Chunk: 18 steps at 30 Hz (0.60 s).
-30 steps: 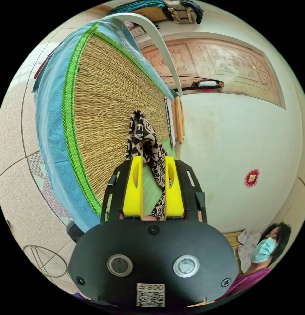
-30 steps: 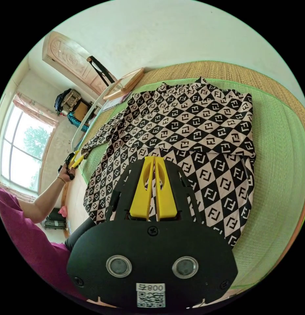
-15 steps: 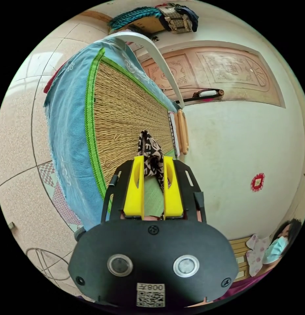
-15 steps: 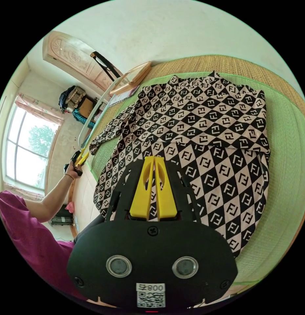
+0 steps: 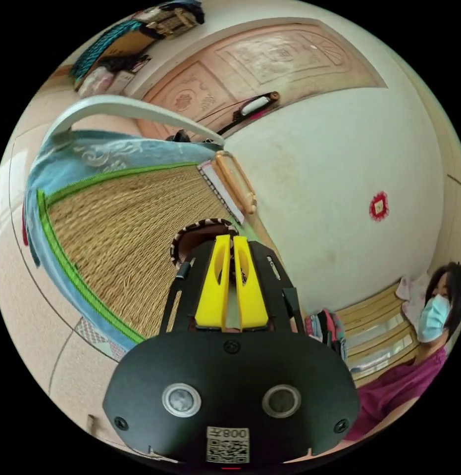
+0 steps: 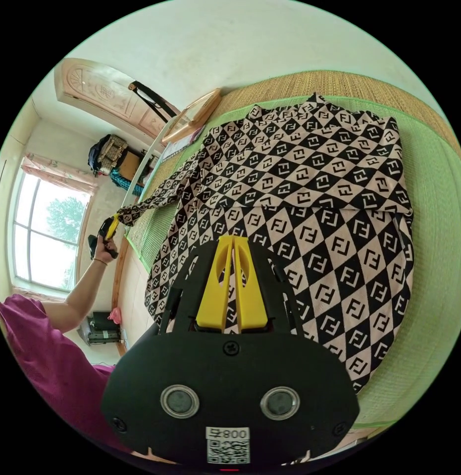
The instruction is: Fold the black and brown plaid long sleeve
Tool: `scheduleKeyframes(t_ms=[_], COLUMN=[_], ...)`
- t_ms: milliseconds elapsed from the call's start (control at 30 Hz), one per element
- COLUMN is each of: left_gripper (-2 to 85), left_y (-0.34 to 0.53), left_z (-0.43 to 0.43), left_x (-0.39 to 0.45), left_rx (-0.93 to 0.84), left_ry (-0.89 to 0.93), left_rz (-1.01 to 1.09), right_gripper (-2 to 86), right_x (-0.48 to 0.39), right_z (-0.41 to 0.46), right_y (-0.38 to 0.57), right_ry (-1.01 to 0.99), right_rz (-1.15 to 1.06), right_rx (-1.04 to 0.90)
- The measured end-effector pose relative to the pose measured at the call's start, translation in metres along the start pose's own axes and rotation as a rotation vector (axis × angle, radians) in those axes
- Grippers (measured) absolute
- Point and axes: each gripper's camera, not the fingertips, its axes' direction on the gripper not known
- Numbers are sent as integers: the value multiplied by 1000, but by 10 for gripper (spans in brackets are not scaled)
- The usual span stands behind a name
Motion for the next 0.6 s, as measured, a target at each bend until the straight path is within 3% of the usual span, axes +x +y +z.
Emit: scheduleKeyframes(t_ms=[200,433,600], left_gripper=[23,66,102], left_y=[2,43,67], left_z=[18,-4,17], left_x=[-30,-56,-70], left_rx=[-372,-181,-20], left_ry=[-247,-181,111], left_rz=[29,-182,-424], right_gripper=[1,1,1], right_x=[6,5,6], right_z=[13,27,37], right_y=[2,5,8], right_ry=[-34,-36,-66], right_rz=[34,42,59], right_rx=[-5,-33,-29])
